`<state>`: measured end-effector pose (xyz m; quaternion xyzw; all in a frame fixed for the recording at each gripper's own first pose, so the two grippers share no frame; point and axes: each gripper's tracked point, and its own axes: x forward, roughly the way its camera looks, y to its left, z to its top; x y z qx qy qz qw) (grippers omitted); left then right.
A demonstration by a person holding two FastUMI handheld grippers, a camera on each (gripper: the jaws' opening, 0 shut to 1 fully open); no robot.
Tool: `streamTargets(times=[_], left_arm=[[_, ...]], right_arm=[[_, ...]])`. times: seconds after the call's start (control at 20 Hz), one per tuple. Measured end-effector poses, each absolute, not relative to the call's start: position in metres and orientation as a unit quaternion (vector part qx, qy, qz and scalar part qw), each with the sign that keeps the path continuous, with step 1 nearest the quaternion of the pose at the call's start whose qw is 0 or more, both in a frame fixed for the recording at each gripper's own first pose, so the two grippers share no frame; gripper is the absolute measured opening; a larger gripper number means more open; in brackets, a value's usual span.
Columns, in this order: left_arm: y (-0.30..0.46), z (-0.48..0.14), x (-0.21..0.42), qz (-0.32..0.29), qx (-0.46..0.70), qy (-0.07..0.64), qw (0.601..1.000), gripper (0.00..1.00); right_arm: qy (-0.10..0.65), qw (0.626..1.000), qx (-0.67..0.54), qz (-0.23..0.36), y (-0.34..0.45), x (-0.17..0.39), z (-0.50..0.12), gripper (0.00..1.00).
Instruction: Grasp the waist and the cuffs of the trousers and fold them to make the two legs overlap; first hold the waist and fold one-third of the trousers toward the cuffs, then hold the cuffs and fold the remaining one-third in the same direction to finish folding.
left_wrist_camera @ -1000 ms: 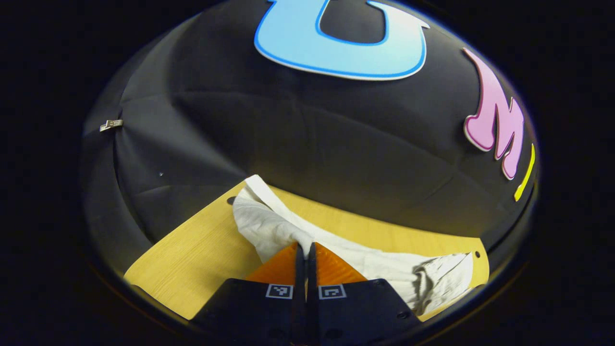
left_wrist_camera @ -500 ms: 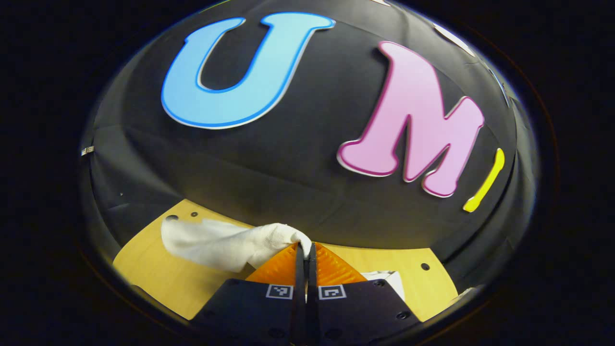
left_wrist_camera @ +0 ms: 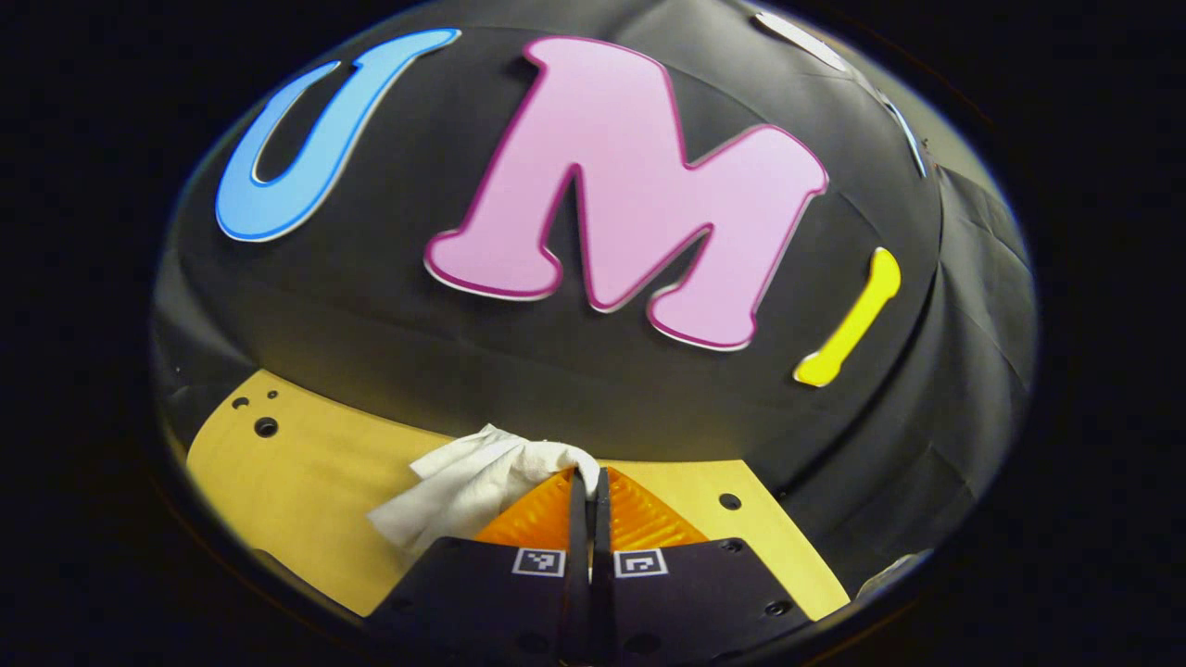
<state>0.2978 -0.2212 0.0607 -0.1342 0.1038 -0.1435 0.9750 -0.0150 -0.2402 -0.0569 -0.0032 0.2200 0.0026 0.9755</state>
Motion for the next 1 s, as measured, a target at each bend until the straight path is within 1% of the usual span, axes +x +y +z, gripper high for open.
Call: streamTargets(times=[0.05,0.1,0.35,0.45,0.5,0.55,0.6,0.7,0.8,0.85,0.95,1.0], left_arm=[[-0.237,0.056,0.298,-0.155,-0.127,0.110,0.974,0.02],[-0.250,0.050,0.296,-0.164,-0.118,0.115,0.973,0.05],[-0.301,0.009,0.293,-0.187,-0.091,0.147,0.967,0.05],[-0.325,-0.013,0.287,-0.206,-0.080,0.165,0.961,0.08],[-0.333,-0.023,0.285,-0.213,-0.072,0.170,0.959,0.11],[-0.339,-0.026,0.280,-0.221,-0.065,0.172,0.958,0.16],[-0.345,-0.028,0.274,-0.229,-0.056,0.167,0.957,0.24],[-0.344,-0.021,0.267,-0.234,-0.040,0.156,0.959,0.55],[-0.333,-0.019,0.263,-0.221,-0.032,0.155,0.962,0.86],[-0.322,-0.017,0.260,-0.209,-0.030,0.152,0.966,0.95],[-0.293,-0.005,0.252,-0.179,-0.031,0.137,0.974,0.96],[-0.266,0.004,0.242,-0.156,-0.033,0.125,0.979,0.96]], right_arm=[[0.220,0.976,0.000,0.002,-0.241,-0.015,-0.057,0.99],[0.220,0.976,0.003,0.001,-0.243,-0.016,-0.057,0.99],[0.222,0.975,0.004,-0.005,-0.253,-0.025,-0.061,0.99],[0.224,0.974,0.004,-0.007,-0.255,-0.029,-0.064,0.99],[0.227,0.974,0.004,-0.007,-0.256,-0.031,-0.066,0.99],[0.228,0.974,0.004,-0.008,-0.257,-0.033,-0.068,0.99],[0.231,0.973,0.004,-0.007,-0.258,-0.035,-0.070,0.99],[0.229,0.973,0.003,-0.008,-0.258,-0.034,-0.067,0.99],[0.225,0.974,-0.001,-0.007,-0.260,-0.033,-0.065,0.99],[0.222,0.975,-0.003,-0.007,-0.261,-0.031,-0.063,0.99],[0.217,0.976,-0.003,-0.005,-0.261,-0.027,-0.057,0.99],[0.212,0.977,-0.001,-0.004,-0.259,-0.022,-0.052,0.99]])
